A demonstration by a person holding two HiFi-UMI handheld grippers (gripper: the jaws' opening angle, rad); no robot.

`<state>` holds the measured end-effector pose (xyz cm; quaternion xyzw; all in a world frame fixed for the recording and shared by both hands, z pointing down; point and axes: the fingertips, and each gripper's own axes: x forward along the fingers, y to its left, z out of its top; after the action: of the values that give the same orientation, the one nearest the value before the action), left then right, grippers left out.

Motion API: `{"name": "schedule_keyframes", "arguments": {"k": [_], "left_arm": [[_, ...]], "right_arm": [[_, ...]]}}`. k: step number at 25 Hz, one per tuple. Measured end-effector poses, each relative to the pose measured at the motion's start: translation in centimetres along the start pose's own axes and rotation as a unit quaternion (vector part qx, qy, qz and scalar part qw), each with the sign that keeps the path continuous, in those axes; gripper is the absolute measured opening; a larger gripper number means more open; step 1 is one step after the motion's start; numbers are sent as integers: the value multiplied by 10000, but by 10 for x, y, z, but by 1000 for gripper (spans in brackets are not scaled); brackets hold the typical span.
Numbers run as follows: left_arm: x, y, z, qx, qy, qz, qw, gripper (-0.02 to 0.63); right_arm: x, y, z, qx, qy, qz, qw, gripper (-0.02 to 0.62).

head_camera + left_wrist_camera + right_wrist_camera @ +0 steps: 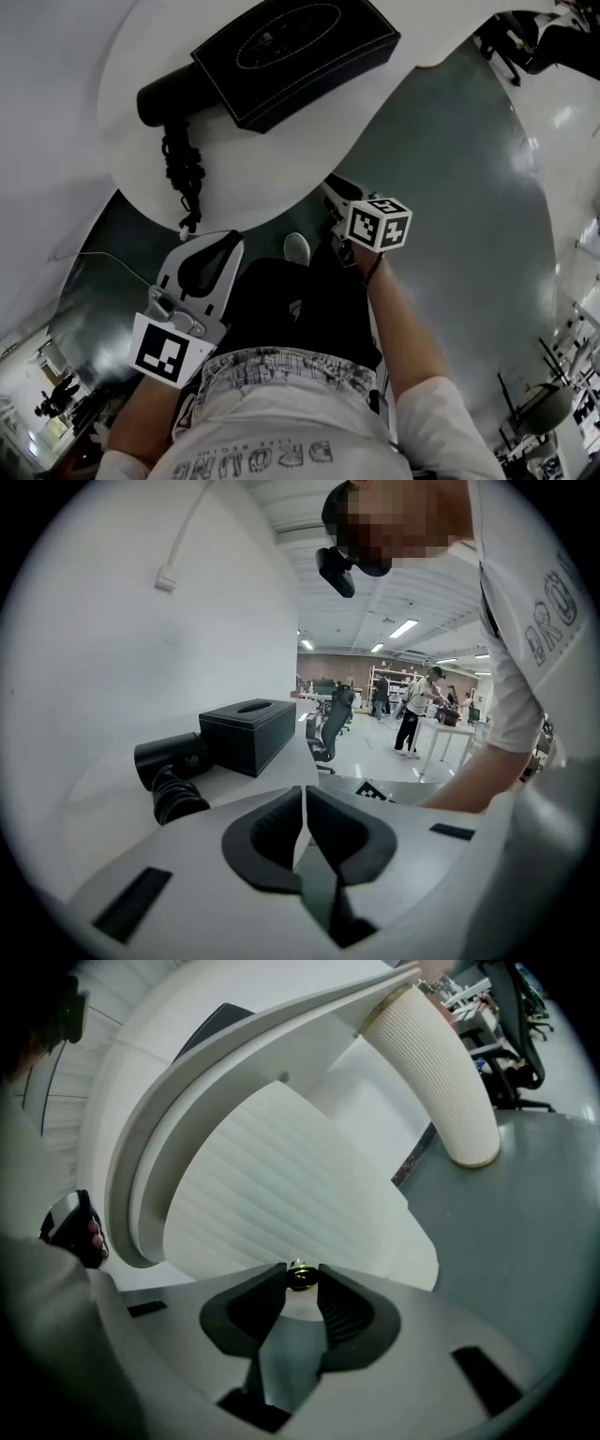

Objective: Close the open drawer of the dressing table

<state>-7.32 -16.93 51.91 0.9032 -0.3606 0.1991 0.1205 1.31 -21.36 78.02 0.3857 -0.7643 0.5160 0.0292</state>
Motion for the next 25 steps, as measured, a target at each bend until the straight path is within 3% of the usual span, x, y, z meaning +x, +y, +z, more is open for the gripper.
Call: {"name": "schedule_keyframes", "arguments": {"k": [25], "left_arm": [[-27, 27, 15, 19, -271, 377, 9989, 32]], "right_arm": [[47, 13, 26, 73, -63, 183, 9998, 121]]}}
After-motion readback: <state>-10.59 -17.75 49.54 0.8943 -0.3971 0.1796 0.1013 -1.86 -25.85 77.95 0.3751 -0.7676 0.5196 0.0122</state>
